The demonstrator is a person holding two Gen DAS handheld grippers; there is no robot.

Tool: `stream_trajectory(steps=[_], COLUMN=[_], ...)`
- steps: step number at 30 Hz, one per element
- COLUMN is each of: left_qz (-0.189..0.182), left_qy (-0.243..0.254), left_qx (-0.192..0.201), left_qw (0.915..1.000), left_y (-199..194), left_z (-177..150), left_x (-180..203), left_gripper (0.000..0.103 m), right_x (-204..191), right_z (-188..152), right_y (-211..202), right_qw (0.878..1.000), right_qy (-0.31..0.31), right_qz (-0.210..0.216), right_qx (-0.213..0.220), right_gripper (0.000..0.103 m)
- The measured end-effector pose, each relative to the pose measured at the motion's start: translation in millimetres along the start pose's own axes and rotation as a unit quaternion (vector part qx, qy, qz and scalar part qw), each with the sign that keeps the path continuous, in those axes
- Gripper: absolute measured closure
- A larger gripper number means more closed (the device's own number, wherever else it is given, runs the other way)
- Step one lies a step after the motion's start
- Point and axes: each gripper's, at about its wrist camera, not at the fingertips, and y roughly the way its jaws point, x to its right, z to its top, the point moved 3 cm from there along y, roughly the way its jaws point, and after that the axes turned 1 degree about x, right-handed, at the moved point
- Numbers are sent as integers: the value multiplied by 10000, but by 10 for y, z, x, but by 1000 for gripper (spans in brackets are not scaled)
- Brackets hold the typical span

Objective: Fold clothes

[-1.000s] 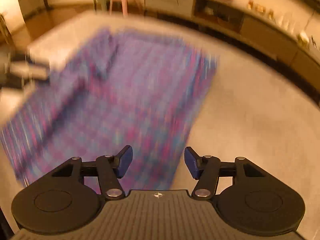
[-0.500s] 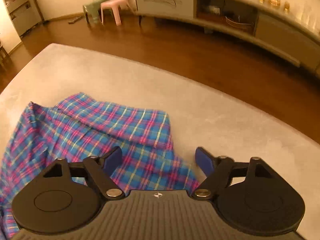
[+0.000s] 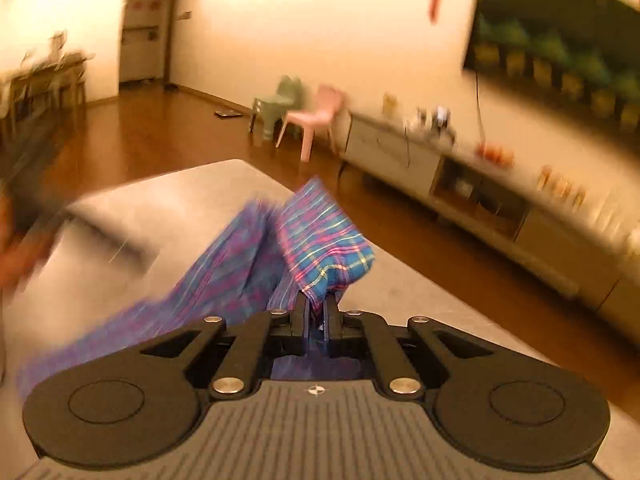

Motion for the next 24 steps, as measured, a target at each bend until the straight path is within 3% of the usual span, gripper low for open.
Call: stream_trajectory(steps=[4,10,12,15,17,19,21,22,23,24], left_qz=[10,-155,-12,185,104,23,37,80,130,183], left_qy=[-426,-313,-69,294,460,594,774,881,1000,1125], left_qx=[-61,-629,-685,-595,-704,-885,-1004,-1018,-1011,-997], left_qw=[9991,9974,9976,9976,9964,9943,9919,9909,9897,9885], left_y=[-180,-161,-193,-275,-225,-157,-84,-39,-5,24], left_z=[-145,-656,-810,-952,-979,-1052,-1133,-1158,-1176,-1193], left_x=[-82,119,213,294,356,421,489,524,553,580], left_gripper=[57,57,56,50,46,41,40,43,51,77], right_x=[-716,-839,-731,-486,-233,-5,166,229,284,336], right_z=[-891,-1392,-1311,-1360,-1445,-1556,-1553,-1524,-1518,-1516], right_y=[-754,-837,-942,-1091,-1124,-1067,-933,-853,-756,-655], right_qw=[9974,9964,9927,9755,9542,9268,9158,9145,9101,9048], right_qy=[-587,540,1163,2185,2977,3740,4000,4032,4135,4253], right_qz=[-331,-247,183,241,69,-41,-52,-38,-48,-63], right_qx=[-252,-607,-265,131,280,346,345,331,265,188], right_gripper=[97,95,86,73,38,26,26,26,32,45])
